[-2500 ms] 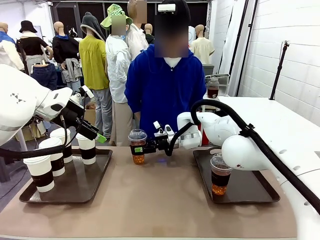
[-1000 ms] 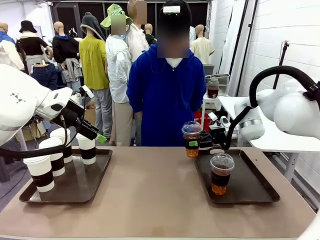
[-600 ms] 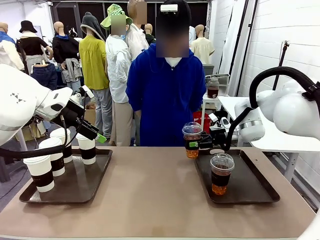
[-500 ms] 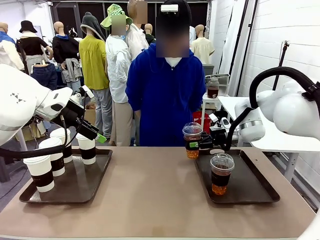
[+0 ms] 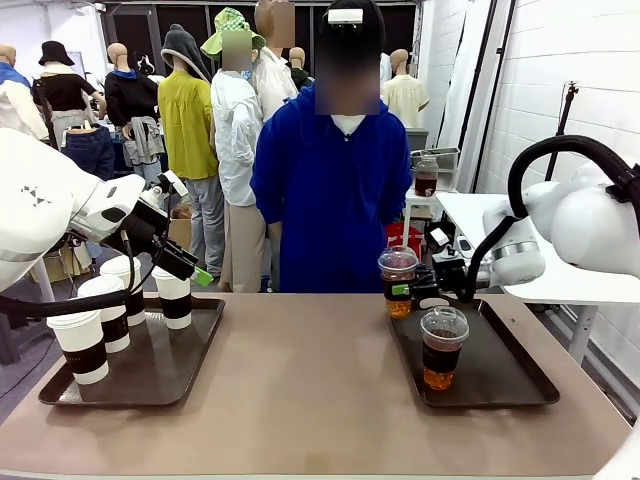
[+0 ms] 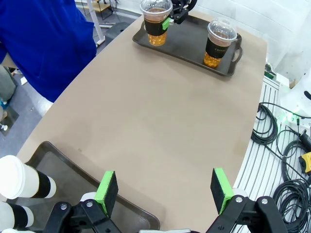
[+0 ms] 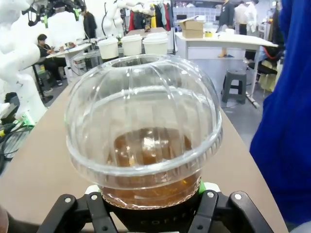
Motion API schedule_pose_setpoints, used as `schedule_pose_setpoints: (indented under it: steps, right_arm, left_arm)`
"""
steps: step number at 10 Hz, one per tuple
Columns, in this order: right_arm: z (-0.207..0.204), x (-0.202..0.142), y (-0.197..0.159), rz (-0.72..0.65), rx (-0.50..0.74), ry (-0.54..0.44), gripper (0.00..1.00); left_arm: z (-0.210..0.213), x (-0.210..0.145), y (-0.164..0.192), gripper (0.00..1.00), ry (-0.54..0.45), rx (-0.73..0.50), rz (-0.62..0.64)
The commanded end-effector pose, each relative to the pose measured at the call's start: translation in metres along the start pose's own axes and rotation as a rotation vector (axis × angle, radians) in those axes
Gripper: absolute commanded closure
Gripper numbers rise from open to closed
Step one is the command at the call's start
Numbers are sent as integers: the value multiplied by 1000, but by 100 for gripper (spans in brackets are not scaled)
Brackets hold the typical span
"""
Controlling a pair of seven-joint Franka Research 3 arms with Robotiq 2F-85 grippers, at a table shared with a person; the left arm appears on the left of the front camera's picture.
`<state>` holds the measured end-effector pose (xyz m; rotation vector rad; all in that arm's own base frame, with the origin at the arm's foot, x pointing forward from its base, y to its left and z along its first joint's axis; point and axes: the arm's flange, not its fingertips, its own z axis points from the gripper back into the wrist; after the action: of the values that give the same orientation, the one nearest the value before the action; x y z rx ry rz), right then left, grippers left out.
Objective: Distribute the coffee onto the tray.
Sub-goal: Pick up another iced Americano from the middle of the table and place it on the right Handle tray.
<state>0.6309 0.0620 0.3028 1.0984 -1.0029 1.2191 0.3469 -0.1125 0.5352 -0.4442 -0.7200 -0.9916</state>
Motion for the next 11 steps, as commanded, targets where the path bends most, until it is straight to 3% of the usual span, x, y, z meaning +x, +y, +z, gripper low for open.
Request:
schedule_pose_setpoints:
  steps: [1, 4, 11]
  right_arm:
    - [20, 2, 7, -11, -24, -22, 36]
    - [43, -15, 12, -21, -57, -26, 36]
    - [47, -54, 8, 24, -66, -93, 36]
  left_arm:
    - [-1, -3, 3, 0, -11, -12, -9]
    - [-1, -3, 3, 0, -11, -12, -9]
    - [-1, -3, 3, 0, -11, -12, -9]
